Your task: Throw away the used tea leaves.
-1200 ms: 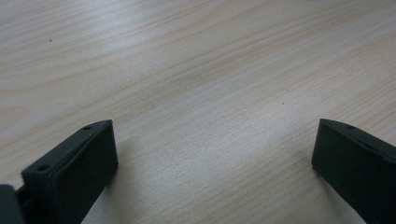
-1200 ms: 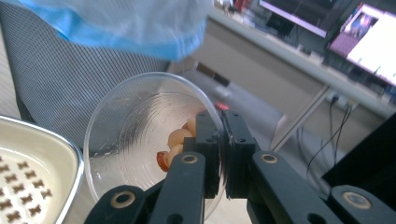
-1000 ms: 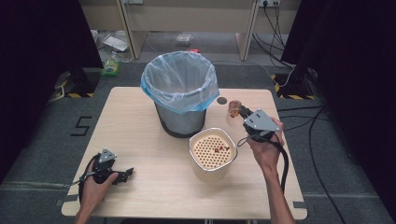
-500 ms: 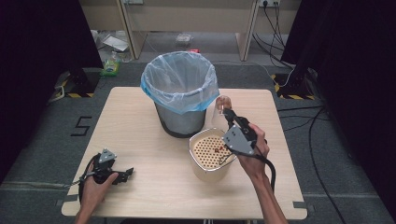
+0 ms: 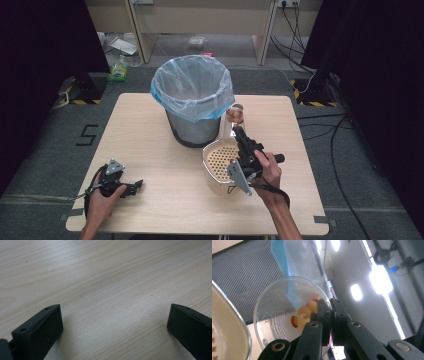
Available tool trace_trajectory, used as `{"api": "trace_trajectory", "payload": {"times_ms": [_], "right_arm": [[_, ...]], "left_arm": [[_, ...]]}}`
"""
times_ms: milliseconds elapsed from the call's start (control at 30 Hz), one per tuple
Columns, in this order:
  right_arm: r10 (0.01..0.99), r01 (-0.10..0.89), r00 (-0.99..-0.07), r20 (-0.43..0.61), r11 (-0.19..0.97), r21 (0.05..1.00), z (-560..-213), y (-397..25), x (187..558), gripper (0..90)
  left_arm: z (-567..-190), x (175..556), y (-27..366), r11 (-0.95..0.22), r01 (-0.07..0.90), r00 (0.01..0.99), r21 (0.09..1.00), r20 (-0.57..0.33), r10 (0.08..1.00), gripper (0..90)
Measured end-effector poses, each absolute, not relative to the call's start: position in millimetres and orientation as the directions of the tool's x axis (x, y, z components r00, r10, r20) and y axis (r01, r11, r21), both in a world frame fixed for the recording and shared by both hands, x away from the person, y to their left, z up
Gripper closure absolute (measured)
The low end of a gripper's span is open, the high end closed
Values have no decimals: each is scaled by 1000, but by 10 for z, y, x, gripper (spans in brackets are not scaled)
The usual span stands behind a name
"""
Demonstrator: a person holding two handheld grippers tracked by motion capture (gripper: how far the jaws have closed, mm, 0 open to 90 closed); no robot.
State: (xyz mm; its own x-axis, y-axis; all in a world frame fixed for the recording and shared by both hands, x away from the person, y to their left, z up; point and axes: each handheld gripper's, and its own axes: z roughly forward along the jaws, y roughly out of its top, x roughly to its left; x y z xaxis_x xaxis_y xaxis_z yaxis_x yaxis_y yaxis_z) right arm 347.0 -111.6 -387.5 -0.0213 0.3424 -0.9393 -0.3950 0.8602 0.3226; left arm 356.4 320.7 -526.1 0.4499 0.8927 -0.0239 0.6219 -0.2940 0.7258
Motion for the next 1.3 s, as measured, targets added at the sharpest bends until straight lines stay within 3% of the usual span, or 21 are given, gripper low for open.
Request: {"api": "trace_trajectory", "payload": {"times_ms": [533, 833, 933, 1133, 1300], "right_arm": [[251, -407, 42, -967, 888, 213, -4090, -1000, 3447, 875], [268, -410, 76, -960, 886, 214, -4106, -1052, 3433, 875], [230, -429, 122, -965, 890, 158, -4112, -1022, 3391, 875], [235, -451, 156, -960, 881, 142, -4095, -956, 3341, 876], [230, -442, 146, -962, 885, 145, -4071, -949, 3337, 875]], "left_arm": [[-5261, 3564, 3205, -292, 622, 449, 727, -25, 893, 0], [-5261, 3564, 3206, -293, 622, 449, 726, -24, 893, 0], [-5261, 3564, 3205, -292, 622, 449, 727, -25, 893, 0], [-5262, 3564, 3204, -291, 622, 448, 727, -26, 894, 0], [-5261, 3564, 3207, -294, 622, 450, 726, -24, 893, 0]]}}
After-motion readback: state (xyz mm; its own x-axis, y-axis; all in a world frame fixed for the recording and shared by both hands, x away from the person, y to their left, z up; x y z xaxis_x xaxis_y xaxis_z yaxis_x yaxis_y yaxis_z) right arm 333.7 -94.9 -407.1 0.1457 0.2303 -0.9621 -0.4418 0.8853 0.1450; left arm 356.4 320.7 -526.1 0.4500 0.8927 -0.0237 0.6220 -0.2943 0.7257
